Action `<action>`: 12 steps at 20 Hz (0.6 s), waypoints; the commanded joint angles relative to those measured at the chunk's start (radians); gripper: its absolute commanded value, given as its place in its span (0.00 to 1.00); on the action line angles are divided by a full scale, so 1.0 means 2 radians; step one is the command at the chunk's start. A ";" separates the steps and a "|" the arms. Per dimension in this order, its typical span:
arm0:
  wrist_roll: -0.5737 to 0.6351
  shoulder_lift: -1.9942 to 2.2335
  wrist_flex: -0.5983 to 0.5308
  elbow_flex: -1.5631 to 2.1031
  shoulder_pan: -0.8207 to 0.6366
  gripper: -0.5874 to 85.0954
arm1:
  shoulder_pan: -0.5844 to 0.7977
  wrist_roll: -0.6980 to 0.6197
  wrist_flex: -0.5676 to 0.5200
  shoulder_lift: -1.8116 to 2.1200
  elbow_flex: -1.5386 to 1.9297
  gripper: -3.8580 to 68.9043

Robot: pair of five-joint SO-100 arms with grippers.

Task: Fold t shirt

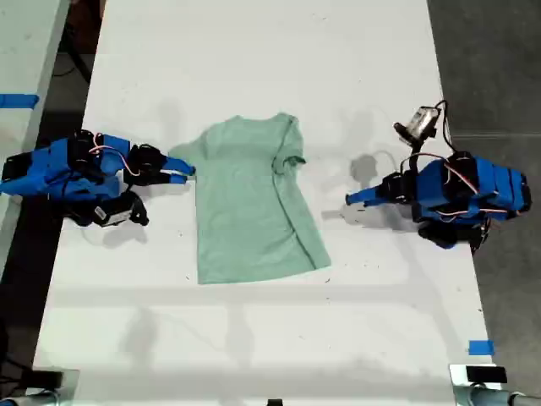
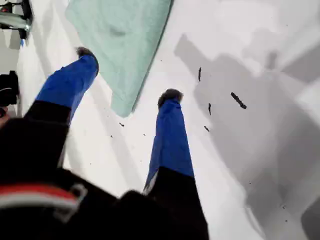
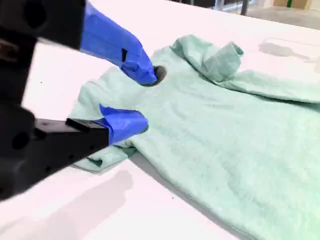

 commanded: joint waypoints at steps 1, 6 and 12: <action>0.031 0.002 -0.004 0.006 0.021 0.01 | 0.025 -0.014 0.015 0.010 0.086 0.07; 0.030 0.002 -0.004 0.005 0.021 0.02 | 0.025 -0.014 0.015 0.010 0.086 0.07; 0.007 -0.082 0.058 -0.125 -0.002 0.01 | 0.029 -0.014 0.015 0.010 0.086 0.07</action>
